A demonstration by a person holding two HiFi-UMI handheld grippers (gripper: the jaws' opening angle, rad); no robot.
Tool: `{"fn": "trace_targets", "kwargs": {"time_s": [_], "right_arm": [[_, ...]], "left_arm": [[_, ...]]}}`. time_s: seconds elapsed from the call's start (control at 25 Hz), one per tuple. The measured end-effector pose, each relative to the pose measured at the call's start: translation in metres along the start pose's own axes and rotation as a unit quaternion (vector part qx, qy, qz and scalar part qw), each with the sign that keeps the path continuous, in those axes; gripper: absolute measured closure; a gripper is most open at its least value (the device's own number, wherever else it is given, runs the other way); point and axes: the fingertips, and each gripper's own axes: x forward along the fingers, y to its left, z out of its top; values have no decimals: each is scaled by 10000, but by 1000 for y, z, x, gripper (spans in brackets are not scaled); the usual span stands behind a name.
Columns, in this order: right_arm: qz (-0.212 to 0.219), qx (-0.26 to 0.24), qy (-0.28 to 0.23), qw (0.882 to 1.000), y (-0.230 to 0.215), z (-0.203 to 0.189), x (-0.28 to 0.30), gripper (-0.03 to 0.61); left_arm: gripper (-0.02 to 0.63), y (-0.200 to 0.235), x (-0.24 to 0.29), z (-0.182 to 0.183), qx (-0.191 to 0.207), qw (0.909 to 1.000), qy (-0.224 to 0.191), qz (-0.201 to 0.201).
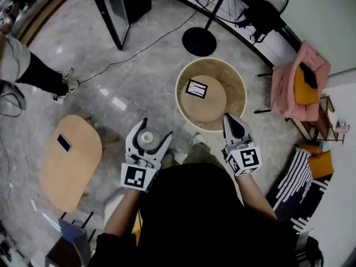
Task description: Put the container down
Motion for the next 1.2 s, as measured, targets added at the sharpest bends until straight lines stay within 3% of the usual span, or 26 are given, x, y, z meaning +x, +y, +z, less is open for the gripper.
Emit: {"fn": "trace_targets", "kwargs": {"time_s": [0.32,0.64,0.88,1.04,1.2], "right_arm": [[-1230,283,22,9920,-28,-8,-32,557],[-2221,890,18,9710,-83,-45,-69,557],[-2251,1102,383,9673,-125,-95,-98,557],[-2074,1363,714,9661,-149,-141,-116,557],[-1926,1445,949,9659,-182,-179,-106,557]], "left_arm": [[265,-13,45,-27,0,9933,546,-1015],[265,-63,135,-78,275,9705,1190,-2077],[265,-119,191,-146,367,9455,1865,-2646],[265,-152,222,-190,613,9413,1844,-2759],[265,-169,261,-233,643,9367,2158,-2681]]}}
